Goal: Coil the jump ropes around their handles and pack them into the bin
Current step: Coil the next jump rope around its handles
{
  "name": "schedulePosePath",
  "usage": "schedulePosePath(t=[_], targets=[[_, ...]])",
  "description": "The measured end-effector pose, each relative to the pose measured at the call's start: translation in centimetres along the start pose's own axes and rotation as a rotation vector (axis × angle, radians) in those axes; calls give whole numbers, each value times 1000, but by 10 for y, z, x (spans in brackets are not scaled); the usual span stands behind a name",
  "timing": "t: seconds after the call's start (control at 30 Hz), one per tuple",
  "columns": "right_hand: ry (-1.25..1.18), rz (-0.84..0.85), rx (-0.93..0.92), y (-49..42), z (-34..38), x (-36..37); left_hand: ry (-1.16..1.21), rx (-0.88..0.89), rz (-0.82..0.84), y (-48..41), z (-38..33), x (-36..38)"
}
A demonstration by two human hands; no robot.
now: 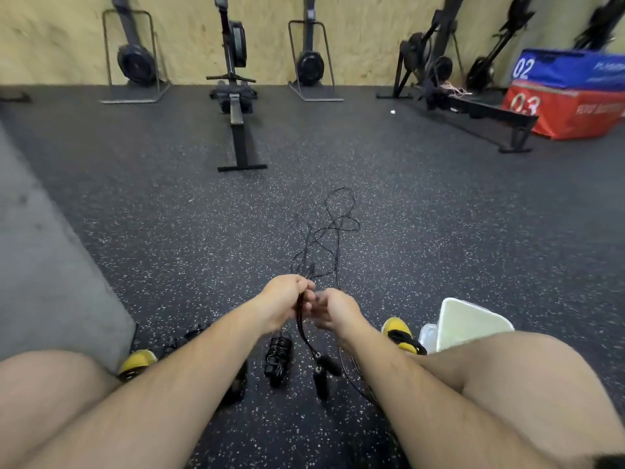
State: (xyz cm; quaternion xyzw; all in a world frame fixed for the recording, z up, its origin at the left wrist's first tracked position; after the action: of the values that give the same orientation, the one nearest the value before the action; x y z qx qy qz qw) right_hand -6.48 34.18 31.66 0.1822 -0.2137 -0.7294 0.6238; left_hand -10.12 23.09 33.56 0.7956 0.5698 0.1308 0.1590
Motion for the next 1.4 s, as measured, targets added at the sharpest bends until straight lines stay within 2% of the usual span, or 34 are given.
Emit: schedulePosePath(t=[0.07, 0.1, 0.23, 0.3, 0.37, 0.47, 0.53, 0.6, 0.67, 0.73, 0.83, 0.97, 1.07, 1.13, 1.2, 1.3, 1.4], targets=[[-147, 16, -13, -2, 21, 1, -46, 25, 62, 12, -6, -2], [-121, 37, -39, -4, 32, 5, -54, 38, 84, 18, -11, -3], [257, 80, -237, -5, 83, 18, -54, 107, 103, 29, -36, -12], [293, 101, -295, -1, 107, 24, -80, 131, 99, 26, -46, -24], [261, 125, -366, 5, 128, 32, -169, 168, 71, 24, -56, -38], [220, 157, -478, 9, 154, 43, -286, 308, -60, 23, -79, -60], [214, 180, -428, 3, 153, 48, -275, 421, -143, 22, -99, -73], [323, 232, -312, -3, 137, 53, -250, 502, -219, 19, -118, -85], [555, 326, -320, -7, 117, 65, -208, 542, -225, 14, -127, -91], [646, 338, -377, -12, 106, 77, -179, 553, -213, 8, -130, -96], [665, 202, -475, -25, 118, 86, -124, 543, -206, -2, -123, -107], [621, -1, -653, -23, 151, 82, -172, 386, -100, -10, -97, -112], [441, 56, -667, -15, 168, 78, -330, 372, 41, -8, -80, -105], [341, 85, -650, -16, 174, 75, -409, 396, 14, -10, -76, -104], [301, 68, -655, -20, 176, 72, -370, 417, -59, -12, -80, -105], [313, 113, -583, -23, 168, 66, -394, 509, -134, -9, -97, -104], [474, 246, -538, -19, 149, 66, -527, 611, -179, -4, -114, -106]])
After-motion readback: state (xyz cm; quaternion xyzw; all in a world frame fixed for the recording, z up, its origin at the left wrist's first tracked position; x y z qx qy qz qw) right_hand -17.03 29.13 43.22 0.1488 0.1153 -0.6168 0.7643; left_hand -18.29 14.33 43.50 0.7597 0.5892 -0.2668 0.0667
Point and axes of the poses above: each hand's wrist, its own y-axis away from the middle knuckle, its own x-axis out of the palm, z = x × y, the point moved 4 cm from there along -y, towards the middle knuckle, and after that the axes turned 3 degrees about x, right-handed, at the moved point
